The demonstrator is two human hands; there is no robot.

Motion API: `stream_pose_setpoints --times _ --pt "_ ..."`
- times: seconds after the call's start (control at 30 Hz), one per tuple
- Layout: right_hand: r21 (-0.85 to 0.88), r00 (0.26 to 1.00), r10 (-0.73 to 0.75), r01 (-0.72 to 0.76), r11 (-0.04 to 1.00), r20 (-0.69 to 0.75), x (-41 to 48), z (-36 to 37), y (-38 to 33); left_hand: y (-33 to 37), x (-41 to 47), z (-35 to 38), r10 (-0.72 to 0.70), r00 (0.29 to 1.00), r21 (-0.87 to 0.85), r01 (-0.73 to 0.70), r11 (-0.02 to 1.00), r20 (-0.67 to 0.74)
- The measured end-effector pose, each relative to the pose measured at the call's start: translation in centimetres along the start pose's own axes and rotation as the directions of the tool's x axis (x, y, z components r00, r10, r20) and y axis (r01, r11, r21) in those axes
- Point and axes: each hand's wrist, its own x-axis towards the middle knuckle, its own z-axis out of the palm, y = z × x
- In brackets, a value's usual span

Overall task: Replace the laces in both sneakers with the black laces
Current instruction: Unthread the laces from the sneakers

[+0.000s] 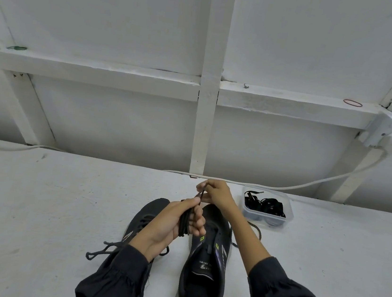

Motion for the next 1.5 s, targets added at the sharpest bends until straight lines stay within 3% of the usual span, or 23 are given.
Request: stream_pose_setpoints --times 0.13,0.2,0.33,0.5,0.6,0.73,0.8,0.87,0.93,1.0,1.07,1.13,1.27,1.5 --pt "-0.364 0.975 -0.105 0.026 0.931 -0.198 0.2 0.0 -0.2 -0.2 0.2 0.0 0.000 1.000 -0.010 0.000 1.000 -0.011" --pt "-0.312 0.976 -0.075 0.008 0.950 -0.204 0.3 -0.2 -0.6 -0.2 0.2 0.0 0.001 1.000 -0.023 -0.002 1.000 -0.017" --pt "-0.007 0.984 0.061 -0.063 0.998 -0.167 0.4 -0.8 -0.7 0.0 0.0 0.1 0.010 1.000 -0.005 -0.010 1.000 0.003" --pt "-0.270 0.986 -0.045 0.000 0.963 -0.160 0.2 -2.6 -0.2 0.4 -0.5 0.2 0.035 0.999 0.011 -0.035 0.999 0.025" --pt "-0.481 0.976 -0.104 -0.001 0.877 -0.191 -1.5 -4.1 -1.3 0.6 -0.7 0.2 0.042 0.999 0.000 -0.042 0.999 0.034" --pt "-0.485 0.939 -0.201 0.043 0.873 -0.279 -3.5 -6.6 -2.8 0.4 -0.8 0.5 0.033 0.996 -0.022 -0.031 0.999 0.078" --pt "-0.600 0.964 -0.165 0.007 0.800 -0.210 -4.0 -7.9 -3.2 0.2 -0.8 0.8 0.019 0.993 -0.045 -0.014 0.999 0.116" --pt "-0.699 0.996 -0.082 0.029 0.715 -0.043 -5.3 -8.5 -3.9 0.2 -0.8 1.2 0.009 0.988 -0.073 0.003 0.997 0.157" --pt "-0.580 0.985 -0.081 0.156 0.800 0.153 -7.6 -8.3 -5.1 0.2 -0.9 1.6 -0.003 0.981 -0.097 0.022 0.995 0.192" --pt "-0.369 0.916 -0.156 0.299 0.880 0.369 -9.9 -7.7 -6.6 0.2 -1.0 2.1 -0.013 0.976 -0.112 0.038 0.993 0.217" --pt "-0.279 0.840 -0.203 0.379 0.882 0.503 -11.1 -7.2 -7.5 0.2 -1.1 2.4 -0.027 0.972 -0.120 0.056 0.991 0.235" --pt "-0.216 0.818 -0.249 0.408 0.887 0.519 -11.5 -6.9 -8.0 0.0 -1.2 2.5 -0.040 0.967 -0.123 0.073 0.990 0.252" --pt "-0.075 0.840 -0.332 0.399 0.914 0.428 -11.3 -6.4 -8.0 -0.1 -1.5 3.1 -0.089 0.953 -0.132 0.132 0.982 0.291" --pt "0.080 0.866 -0.345 0.339 0.937 0.363 -11.6 -3.5 -5.1 0.1 -1.5 2.4 -0.056 0.942 -0.240 0.141 0.960 0.331"
